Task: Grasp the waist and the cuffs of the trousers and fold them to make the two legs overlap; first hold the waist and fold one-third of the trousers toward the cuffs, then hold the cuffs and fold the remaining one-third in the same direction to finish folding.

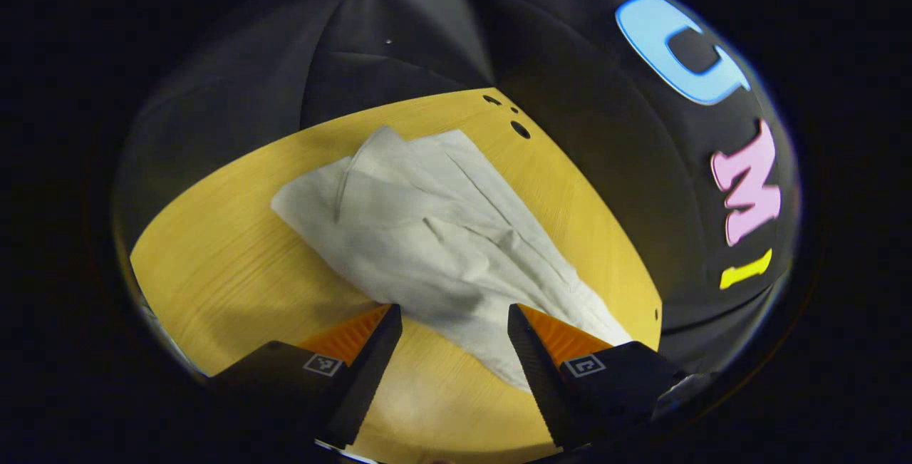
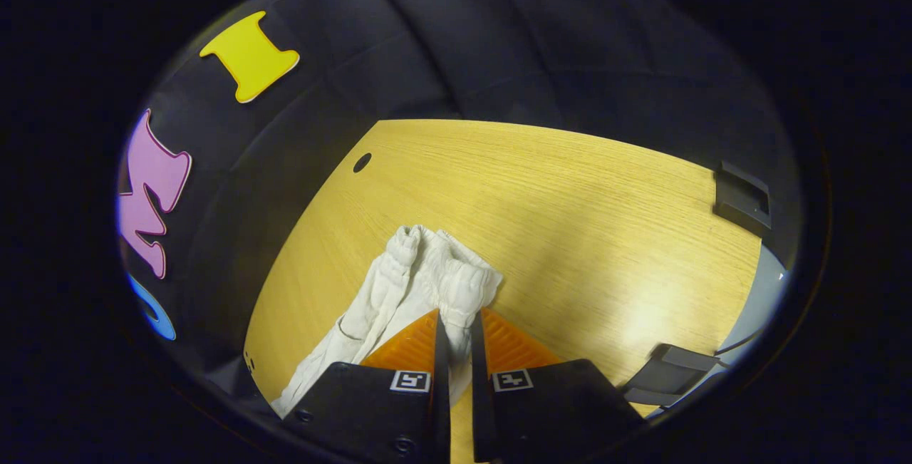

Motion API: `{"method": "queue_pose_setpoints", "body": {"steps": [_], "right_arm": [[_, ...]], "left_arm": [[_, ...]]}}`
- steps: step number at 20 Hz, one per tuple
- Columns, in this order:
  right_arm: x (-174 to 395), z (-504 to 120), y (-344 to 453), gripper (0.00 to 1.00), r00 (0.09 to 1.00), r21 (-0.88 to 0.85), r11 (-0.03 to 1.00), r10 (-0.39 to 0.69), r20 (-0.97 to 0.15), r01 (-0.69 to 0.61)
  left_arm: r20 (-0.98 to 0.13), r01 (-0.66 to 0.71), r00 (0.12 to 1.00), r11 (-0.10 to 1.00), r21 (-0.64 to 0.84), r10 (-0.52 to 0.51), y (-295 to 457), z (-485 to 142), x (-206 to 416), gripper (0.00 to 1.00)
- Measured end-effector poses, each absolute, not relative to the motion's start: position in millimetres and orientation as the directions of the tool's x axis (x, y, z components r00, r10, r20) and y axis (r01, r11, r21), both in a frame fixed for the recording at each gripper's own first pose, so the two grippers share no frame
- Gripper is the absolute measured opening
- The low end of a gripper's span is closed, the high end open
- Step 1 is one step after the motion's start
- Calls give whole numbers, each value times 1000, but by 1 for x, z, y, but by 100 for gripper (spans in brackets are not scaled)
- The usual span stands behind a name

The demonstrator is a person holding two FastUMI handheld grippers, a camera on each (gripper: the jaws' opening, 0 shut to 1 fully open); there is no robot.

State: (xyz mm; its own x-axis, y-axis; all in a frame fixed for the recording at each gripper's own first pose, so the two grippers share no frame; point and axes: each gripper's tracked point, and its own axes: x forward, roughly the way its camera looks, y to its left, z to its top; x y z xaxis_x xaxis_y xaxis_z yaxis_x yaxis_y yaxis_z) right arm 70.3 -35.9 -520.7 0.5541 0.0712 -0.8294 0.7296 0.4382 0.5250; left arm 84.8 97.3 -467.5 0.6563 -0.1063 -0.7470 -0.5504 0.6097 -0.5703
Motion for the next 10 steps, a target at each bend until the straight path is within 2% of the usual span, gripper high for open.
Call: {"method": "queue_pose_setpoints", "body": {"steps": [1,3,7,8,10], "right_arm": [[71,-521,-37,17,556,523,452,69,-828,723],[72,-520,-36,17,561,525,476,77,-824,706],[72,-519,-33,17,569,530,507,91,-817,679],[73,-518,-33,17,570,531,507,92,-816,678],[72,-517,-32,17,574,537,502,94,-813,678]], "left_arm": [[-741,-559,664,589,-583,-103,99,-468,92,94],[-731,-563,677,573,-595,-93,102,-469,105,96],[-730,-555,679,597,-579,-77,103,-475,125,92],[-741,-565,669,605,-561,-63,102,-483,134,84],[-756,-575,652,611,-545,-61,99,-495,144,42]]}}
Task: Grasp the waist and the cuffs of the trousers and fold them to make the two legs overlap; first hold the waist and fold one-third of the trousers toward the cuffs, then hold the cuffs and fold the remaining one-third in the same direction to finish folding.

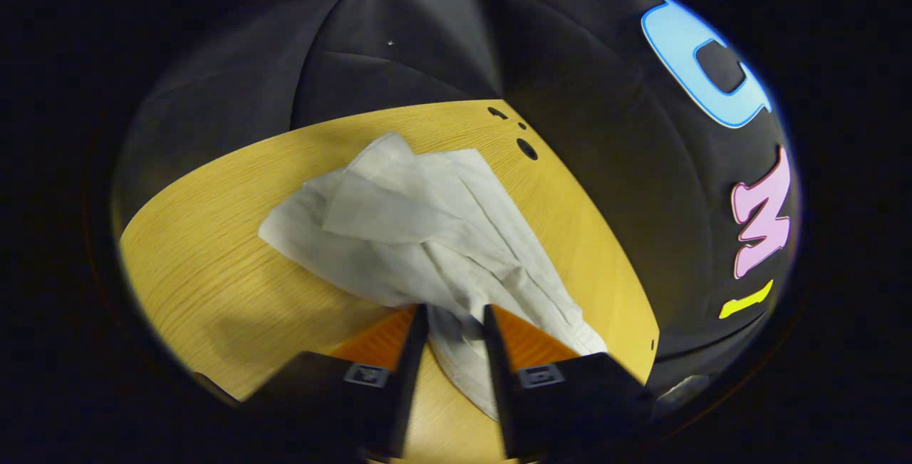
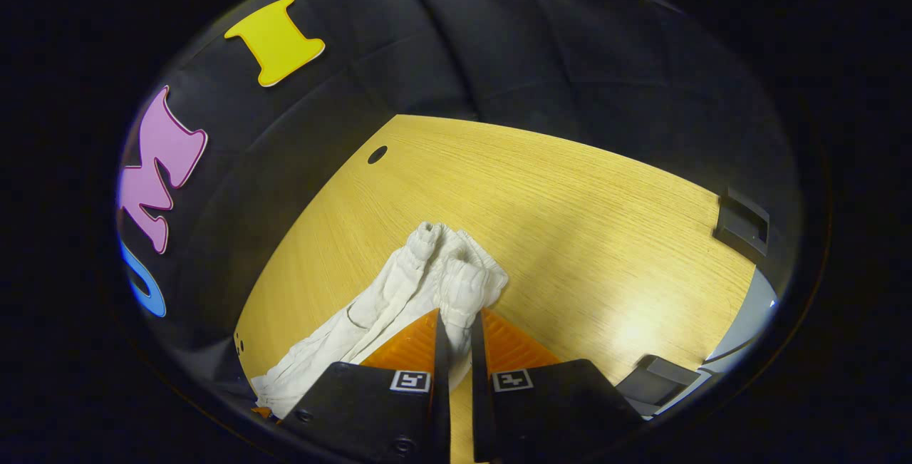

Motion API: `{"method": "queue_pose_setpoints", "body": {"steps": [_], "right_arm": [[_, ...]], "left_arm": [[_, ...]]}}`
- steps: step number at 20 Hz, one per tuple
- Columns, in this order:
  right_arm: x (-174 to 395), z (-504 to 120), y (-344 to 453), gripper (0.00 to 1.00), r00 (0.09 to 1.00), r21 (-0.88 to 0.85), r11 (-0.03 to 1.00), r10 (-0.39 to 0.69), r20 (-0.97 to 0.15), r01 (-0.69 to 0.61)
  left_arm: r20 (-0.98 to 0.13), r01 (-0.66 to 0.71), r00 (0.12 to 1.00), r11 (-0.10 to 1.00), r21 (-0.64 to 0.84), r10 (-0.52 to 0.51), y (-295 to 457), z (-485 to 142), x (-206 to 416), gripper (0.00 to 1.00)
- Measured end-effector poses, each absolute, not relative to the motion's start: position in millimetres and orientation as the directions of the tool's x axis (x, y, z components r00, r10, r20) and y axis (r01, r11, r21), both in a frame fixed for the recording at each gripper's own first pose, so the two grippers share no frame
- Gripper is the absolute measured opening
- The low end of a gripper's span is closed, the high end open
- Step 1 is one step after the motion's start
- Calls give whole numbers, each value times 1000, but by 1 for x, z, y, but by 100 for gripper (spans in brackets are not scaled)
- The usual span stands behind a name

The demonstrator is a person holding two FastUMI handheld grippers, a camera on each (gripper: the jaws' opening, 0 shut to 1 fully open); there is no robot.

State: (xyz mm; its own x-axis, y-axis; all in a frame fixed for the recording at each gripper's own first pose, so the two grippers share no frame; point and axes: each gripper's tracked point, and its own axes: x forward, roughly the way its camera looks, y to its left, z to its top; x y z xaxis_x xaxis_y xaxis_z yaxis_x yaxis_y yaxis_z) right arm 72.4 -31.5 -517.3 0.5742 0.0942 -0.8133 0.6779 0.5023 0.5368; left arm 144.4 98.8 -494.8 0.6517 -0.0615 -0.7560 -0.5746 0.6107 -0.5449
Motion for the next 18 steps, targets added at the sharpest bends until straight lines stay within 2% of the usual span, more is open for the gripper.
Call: {"method": "queue_pose_setpoints", "body": {"steps": [1,3,7,11,14,18], "right_arm": [[72,-517,-31,17,577,539,503,94,-812,676],[74,-515,-34,17,588,544,509,88,-804,668],[82,-498,-45,17,637,557,556,62,-768,617],[97,-457,-42,17,707,545,687,63,-704,481],[109,-423,-31,17,756,532,763,88,-649,368],[129,-376,6,17,810,539,815,163,-564,211]], "left_arm": [[-749,-569,660,609,-552,-62,99,-495,148,22],[-745,-562,662,602,-567,-84,93,-492,144,14],[-740,-550,663,599,-582,-109,81,-492,130,13],[-739,-554,663,584,-593,-122,63,-488,104,13],[-738,-568,663,555,-608,-130,52,-487,86,13],[-736,-563,665,562,-606,-128,41,-486,71,13]]}}
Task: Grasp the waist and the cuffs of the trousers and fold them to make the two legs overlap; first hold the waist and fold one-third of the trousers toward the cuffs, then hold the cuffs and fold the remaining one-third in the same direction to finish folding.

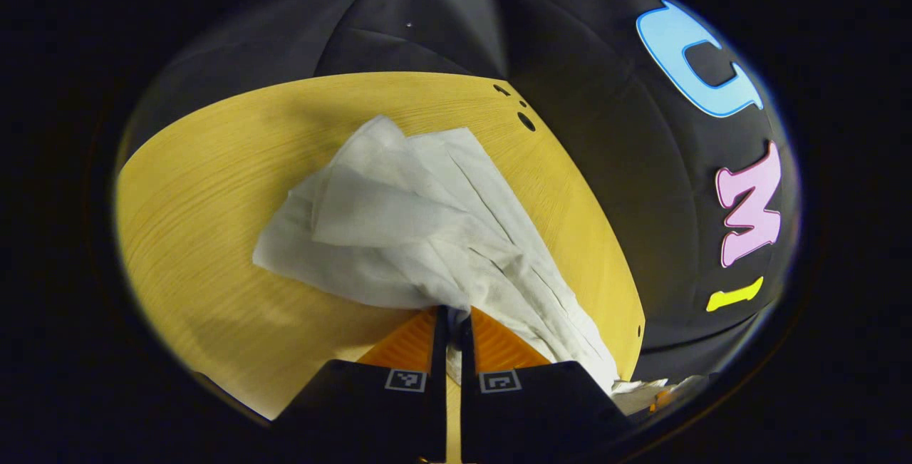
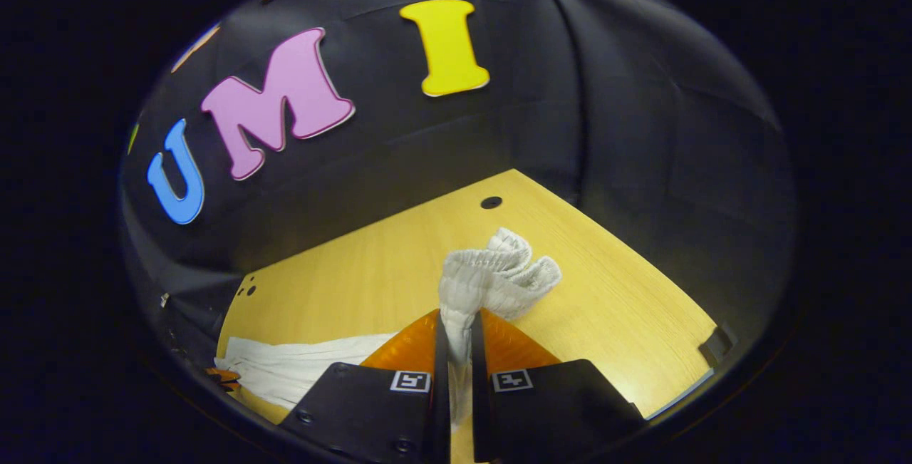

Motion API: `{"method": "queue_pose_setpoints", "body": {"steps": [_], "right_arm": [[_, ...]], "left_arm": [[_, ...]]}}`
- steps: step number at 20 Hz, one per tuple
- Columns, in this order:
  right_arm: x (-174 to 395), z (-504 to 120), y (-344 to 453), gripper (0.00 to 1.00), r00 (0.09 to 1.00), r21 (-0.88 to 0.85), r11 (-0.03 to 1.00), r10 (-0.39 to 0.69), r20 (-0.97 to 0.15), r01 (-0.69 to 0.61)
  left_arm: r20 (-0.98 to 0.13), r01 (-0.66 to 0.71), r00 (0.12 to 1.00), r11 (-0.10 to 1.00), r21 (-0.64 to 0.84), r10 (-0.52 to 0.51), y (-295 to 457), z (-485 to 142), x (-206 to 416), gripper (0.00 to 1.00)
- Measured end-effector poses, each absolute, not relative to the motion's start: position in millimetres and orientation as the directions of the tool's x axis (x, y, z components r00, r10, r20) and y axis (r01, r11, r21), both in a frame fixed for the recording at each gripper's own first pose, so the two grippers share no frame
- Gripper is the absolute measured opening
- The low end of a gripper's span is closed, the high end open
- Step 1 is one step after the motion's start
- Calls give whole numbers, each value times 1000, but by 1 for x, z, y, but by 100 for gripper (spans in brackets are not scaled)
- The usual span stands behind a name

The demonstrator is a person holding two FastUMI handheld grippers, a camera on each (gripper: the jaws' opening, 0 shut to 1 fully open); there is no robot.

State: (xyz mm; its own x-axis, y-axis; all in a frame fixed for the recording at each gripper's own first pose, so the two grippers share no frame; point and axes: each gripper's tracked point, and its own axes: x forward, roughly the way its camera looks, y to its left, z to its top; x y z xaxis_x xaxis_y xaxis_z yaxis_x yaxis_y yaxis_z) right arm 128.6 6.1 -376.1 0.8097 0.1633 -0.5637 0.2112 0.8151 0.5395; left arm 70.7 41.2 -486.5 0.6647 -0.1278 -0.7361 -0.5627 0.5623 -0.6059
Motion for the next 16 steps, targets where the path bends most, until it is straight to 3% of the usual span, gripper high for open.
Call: {"method": "queue_pose_setpoints", "body": {"steps": [8,10,11,16], "right_arm": [[154,-293,140,17,811,547,823,421,-407,-153],[150,-289,182,17,776,526,815,488,-400,-242],[146,-290,201,17,755,512,810,519,-401,-285],[133,-315,298,17,616,421,758,651,-444,-497]], "left_arm": [[-728,-541,672,583,-606,-135,30,-487,62,13],[-725,-540,676,579,-611,-135,29,-487,62,17],[-722,-539,678,575,-615,-136,29,-488,62,13],[-711,-537,689,558,-633,-143,31,-487,61,13]]}}
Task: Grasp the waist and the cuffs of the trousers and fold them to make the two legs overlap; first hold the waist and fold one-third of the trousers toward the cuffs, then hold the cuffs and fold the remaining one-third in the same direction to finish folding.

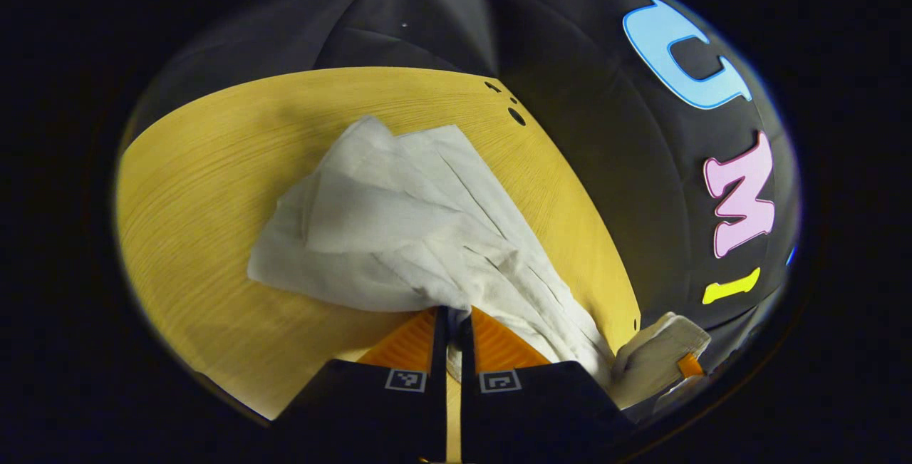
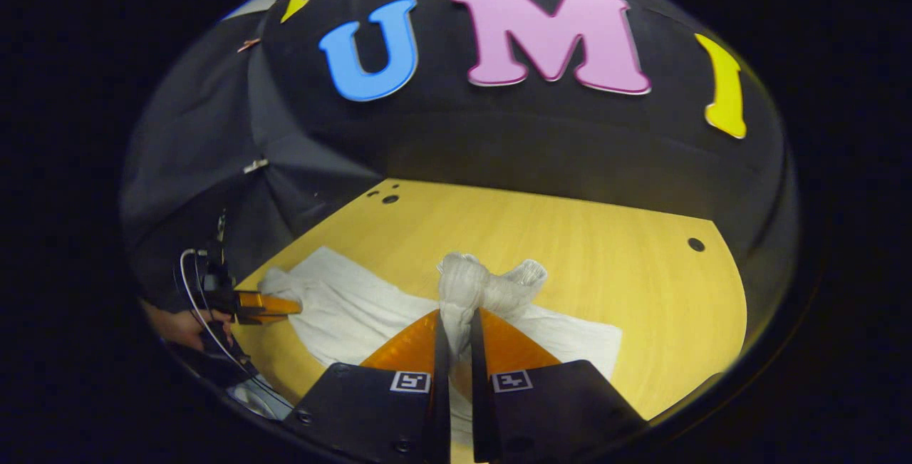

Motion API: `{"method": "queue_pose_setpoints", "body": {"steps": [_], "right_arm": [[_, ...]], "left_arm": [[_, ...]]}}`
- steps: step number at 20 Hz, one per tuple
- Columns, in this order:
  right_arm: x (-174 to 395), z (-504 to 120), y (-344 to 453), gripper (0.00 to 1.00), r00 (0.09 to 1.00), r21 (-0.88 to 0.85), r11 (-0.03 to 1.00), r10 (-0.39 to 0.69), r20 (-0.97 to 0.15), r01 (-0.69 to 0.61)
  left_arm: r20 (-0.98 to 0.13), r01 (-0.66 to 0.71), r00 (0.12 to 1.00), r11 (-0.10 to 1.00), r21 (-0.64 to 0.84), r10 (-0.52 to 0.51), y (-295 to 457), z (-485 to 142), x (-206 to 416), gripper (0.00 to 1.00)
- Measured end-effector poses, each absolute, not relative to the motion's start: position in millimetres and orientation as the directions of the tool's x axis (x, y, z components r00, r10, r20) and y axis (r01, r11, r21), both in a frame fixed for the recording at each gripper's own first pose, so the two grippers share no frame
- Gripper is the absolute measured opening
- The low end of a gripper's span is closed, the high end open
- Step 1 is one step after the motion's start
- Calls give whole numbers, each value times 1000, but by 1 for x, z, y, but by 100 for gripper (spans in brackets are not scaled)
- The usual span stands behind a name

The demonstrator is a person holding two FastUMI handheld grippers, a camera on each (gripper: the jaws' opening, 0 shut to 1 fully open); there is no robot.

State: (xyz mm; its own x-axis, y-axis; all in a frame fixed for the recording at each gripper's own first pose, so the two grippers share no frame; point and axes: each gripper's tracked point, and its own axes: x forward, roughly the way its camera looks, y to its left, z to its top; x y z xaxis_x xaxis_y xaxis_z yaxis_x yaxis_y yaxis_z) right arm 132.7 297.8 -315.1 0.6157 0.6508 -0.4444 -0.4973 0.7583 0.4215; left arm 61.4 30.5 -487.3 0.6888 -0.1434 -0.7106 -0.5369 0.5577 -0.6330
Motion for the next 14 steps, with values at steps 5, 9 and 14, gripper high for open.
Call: {"method": "queue_pose_setpoints", "body": {"steps": [5,9,14], "right_arm": [[120,-352,353,17,482,352,695,700,-526,-626],[94,-379,378,27,335,480,608,774,-538,-633],[79,-365,391,53,282,621,549,831,-480,-559]], "left_arm": [[-703,-530,695,551,-645,-154,29,-489,63,13],[-696,-525,699,543,-655,-163,32,-488,63,13],[-690,-529,702,521,-670,-175,31,-489,64,13]]}}
